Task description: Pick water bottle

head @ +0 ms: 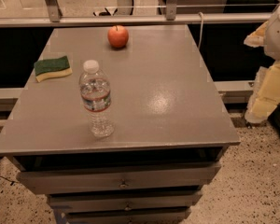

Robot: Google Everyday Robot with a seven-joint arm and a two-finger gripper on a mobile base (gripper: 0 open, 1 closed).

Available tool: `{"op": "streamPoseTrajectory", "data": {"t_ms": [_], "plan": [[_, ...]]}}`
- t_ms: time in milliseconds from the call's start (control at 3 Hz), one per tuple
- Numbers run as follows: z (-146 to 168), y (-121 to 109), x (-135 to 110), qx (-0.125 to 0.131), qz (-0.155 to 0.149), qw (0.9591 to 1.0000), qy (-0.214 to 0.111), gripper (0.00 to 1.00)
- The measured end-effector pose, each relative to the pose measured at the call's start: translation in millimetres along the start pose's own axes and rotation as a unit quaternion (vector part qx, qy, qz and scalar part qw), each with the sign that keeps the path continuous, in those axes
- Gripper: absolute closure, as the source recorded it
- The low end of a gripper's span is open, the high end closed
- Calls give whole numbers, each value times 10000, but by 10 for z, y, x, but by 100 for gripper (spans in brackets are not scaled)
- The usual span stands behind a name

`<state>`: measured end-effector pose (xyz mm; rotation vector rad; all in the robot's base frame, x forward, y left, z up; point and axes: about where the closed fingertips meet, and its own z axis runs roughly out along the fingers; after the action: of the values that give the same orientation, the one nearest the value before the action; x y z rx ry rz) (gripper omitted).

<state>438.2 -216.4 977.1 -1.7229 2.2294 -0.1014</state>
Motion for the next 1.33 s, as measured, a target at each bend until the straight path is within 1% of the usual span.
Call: {"op": "streamPoseTrajectory", "data": {"t_ms": [333,667,1000,1333], "plan": [[0,0,0,0,0,10000,-1,0],[-4,-3,-41,34,15,10000,-92,0],[109,-19,-219,-149,183,9980,-590,0],[313,108,-640,-579,242,9869,-1489,0]]}}
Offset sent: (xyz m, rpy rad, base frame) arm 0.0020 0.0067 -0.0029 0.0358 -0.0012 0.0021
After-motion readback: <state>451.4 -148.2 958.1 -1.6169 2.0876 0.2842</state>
